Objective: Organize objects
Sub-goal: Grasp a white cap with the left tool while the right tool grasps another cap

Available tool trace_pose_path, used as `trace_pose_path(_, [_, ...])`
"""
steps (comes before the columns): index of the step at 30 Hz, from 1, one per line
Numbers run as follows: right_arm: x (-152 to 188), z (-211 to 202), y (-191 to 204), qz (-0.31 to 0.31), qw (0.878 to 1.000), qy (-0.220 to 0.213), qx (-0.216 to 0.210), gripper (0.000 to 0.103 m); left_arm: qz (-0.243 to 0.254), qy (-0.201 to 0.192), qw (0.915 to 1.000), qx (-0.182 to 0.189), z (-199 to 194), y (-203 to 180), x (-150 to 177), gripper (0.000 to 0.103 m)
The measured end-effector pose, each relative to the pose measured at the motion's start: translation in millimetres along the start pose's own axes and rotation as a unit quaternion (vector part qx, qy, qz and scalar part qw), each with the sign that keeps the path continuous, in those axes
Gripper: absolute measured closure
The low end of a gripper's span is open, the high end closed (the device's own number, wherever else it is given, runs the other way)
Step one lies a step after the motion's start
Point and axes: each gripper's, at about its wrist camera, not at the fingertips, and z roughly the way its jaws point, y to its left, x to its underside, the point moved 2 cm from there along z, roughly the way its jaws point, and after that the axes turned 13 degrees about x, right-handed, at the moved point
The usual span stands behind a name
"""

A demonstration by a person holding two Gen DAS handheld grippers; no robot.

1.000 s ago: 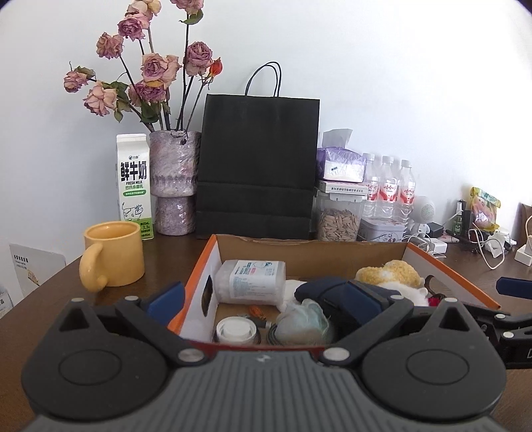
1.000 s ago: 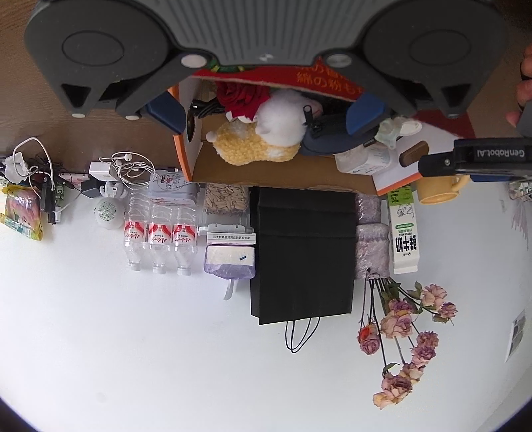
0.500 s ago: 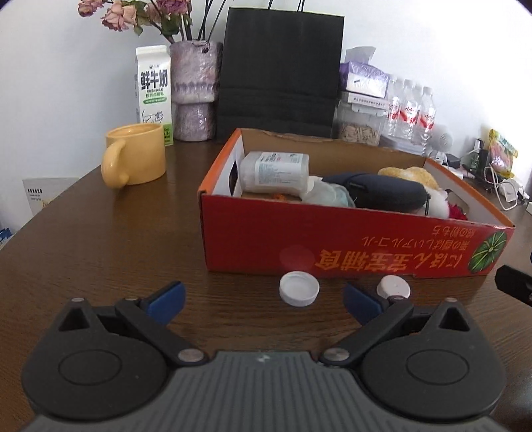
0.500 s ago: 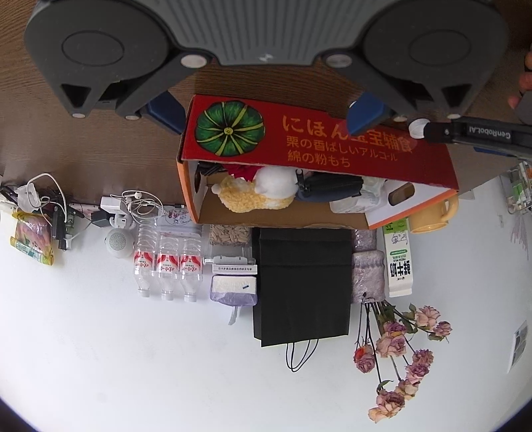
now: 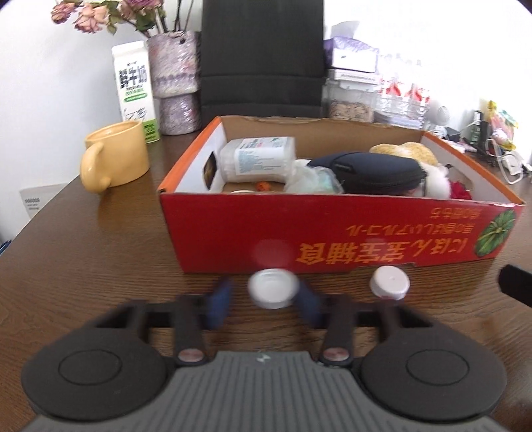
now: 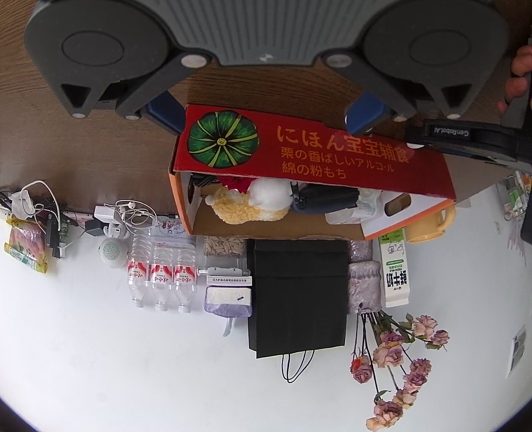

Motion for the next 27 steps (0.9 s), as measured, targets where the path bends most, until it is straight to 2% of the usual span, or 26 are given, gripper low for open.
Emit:
trace_pose_path(2, [0.1,0.7,0.4,-0.001,1.000,0.001,0.000,0.000,0.001,-0.004,0.9999,0.010,-2.4,-1.0,-0.3,0.074])
trace_pose_path(12, [1.0,7.6,8.1,-0.018,1.000,0.023,-0.004,0.000,0.000,-0.032,0.9994,0.012,-14.4,0.8,-3.3,0.074])
trace_pose_path(19, [-1.8,20.4,40.4,-0.047,0.996,0.055,-0.044,0.002,0.000,-0.044,0.9990,0.006,-23.2,17.6,-2.5,0.074])
trace_pose_path(22, [-5.7,27.5,61.0,-0.056,0.995,0.066,-0.054,0.018,-0.008,-0.046,0.9989,0.002,-26.2,28.2,-2.2,0.074])
trace_pose_path(24, [-6.6,34.2,74.0,-0.063,0.994,0.078,-0.054,0.035,-0.013,-0.047,0.9988,0.002,-28.7,34.2,-1.5,0.074])
trace_pose_path(27, [-6.5,43.9,88.6,-0.060,0.991,0.098,-0.063,0.045,-0.019,-0.054,0.9984,0.002,-32.8,40.5,-1.2,0.074])
